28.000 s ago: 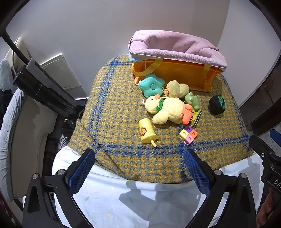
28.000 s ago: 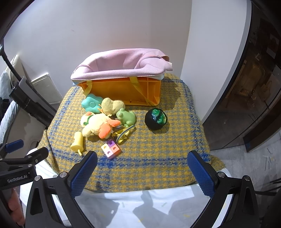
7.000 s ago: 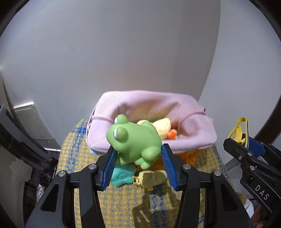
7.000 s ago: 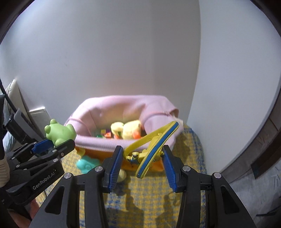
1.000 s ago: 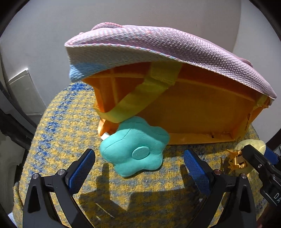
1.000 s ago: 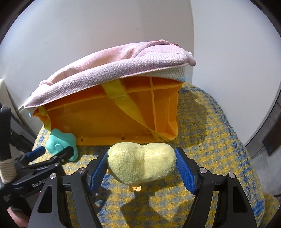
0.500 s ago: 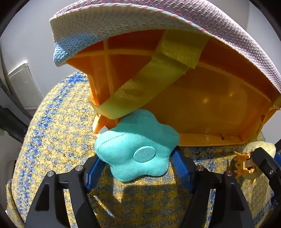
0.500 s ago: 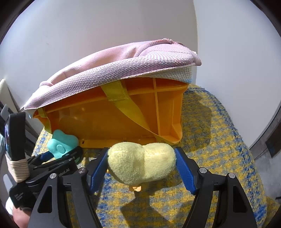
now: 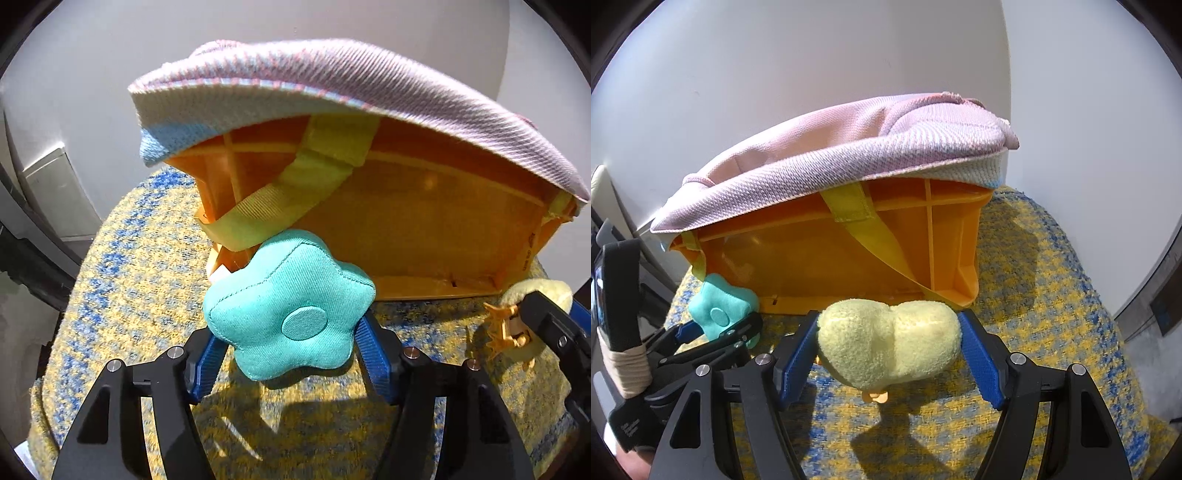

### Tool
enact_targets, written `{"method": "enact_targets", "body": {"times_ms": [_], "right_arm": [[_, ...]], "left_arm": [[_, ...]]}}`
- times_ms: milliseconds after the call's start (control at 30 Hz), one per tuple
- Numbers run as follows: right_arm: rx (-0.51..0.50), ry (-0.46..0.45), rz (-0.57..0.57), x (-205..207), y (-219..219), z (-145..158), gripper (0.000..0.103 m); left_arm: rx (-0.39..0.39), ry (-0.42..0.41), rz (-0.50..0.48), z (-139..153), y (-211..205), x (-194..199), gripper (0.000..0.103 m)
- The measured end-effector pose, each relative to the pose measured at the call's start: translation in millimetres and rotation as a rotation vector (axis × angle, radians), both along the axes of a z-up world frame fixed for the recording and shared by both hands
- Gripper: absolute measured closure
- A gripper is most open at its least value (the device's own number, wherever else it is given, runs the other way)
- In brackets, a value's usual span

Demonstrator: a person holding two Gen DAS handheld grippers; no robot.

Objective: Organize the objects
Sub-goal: 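Lift flower and yellow plush over the basket and open both tools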

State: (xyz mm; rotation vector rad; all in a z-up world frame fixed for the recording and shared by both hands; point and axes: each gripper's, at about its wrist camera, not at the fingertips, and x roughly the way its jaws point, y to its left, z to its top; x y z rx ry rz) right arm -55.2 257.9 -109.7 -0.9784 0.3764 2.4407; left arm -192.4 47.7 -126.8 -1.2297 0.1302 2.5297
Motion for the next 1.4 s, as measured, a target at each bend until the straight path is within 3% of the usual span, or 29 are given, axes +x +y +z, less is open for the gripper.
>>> {"method": "enact_targets", "body": {"times_ms": [500, 900, 1400], "right_arm": [[0.045, 0.080, 0.022, 14.7, -19.7, 35.7, 0.030], [0.067, 0.164, 0.018, 29.7, -28.5, 86.5, 0.030], [0.083, 0.200, -0.002, 29.4, -21.3, 135.7, 0.030]], "left_arm": [[-0.005, 0.083, 0.016, 52.7, -10.7, 38.5, 0.038], [0.016, 0.147, -0.007, 104.0, -9.4, 70.8, 0.038], [0.048, 0.226, -0.055, 165.7, -3.7, 63.2, 0.037]]}}
